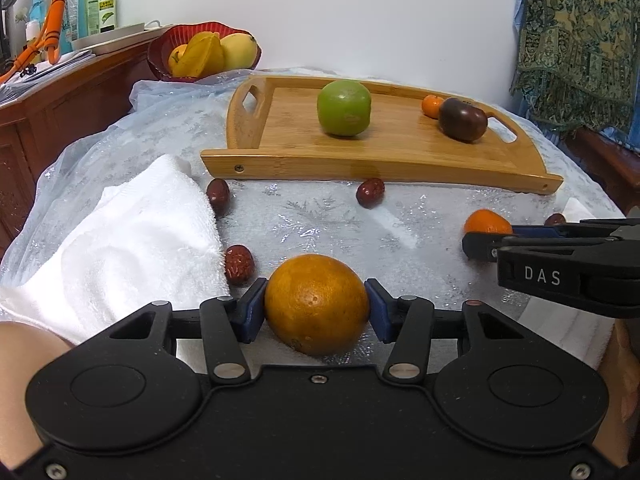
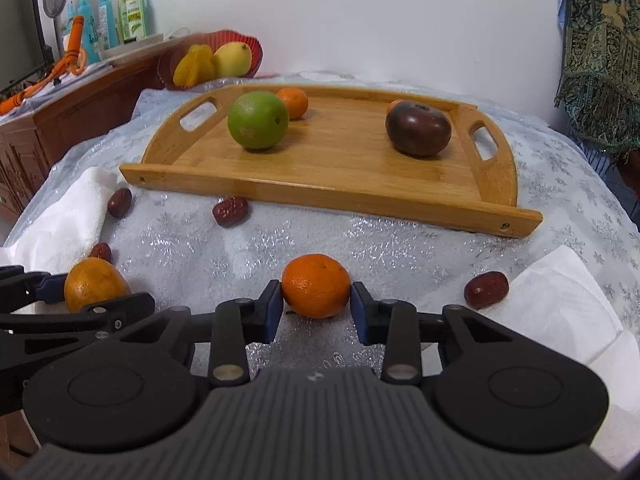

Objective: Organize fruits
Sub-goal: 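Grasp the large orange with the left gripper while the right grasps a mandarin, then carry the large orange and mandarin with both grippers over the tray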

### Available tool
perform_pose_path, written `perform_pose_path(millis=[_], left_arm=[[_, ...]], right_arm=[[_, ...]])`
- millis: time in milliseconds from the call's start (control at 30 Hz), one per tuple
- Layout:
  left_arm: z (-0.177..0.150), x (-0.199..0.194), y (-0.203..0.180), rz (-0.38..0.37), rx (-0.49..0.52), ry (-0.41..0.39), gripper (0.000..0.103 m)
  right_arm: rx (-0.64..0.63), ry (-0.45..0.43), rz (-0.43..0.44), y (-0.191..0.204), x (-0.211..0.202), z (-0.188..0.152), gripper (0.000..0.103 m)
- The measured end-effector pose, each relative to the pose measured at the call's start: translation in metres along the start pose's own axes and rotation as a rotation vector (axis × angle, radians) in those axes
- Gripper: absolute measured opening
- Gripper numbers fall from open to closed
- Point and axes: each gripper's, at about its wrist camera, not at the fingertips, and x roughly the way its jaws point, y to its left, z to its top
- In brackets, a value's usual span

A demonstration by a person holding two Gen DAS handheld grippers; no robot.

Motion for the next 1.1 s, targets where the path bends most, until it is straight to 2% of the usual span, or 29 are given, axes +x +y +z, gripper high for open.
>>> perform_pose_path(millis=[267,600,867,1100], left_arm=[[0.013,-0.01,-0.009,-0.031,0.009,-0.041,0.049],[0.062,-0.004,-0.011,-0.043,0.01,-0.148,0.049],[0.119,0.023,0.005,-0.033,-0.03,-0.222,0.049],[0.171,0.069,0.022,-0.043,-0.083,-0.22,0.049]], right_arm=[[0.086,-0.091,0.008,-0.012,-0.013,0.003,0.04],[0.2,-0.191,0.013,-0.031,-0.014,0.021,0.04],[0.33,-0.335,-0.024,-0.056,0.005,0.05,0.04],[0.373,-0.394,-0.091,-0.083,0.031,0.087,0.04]])
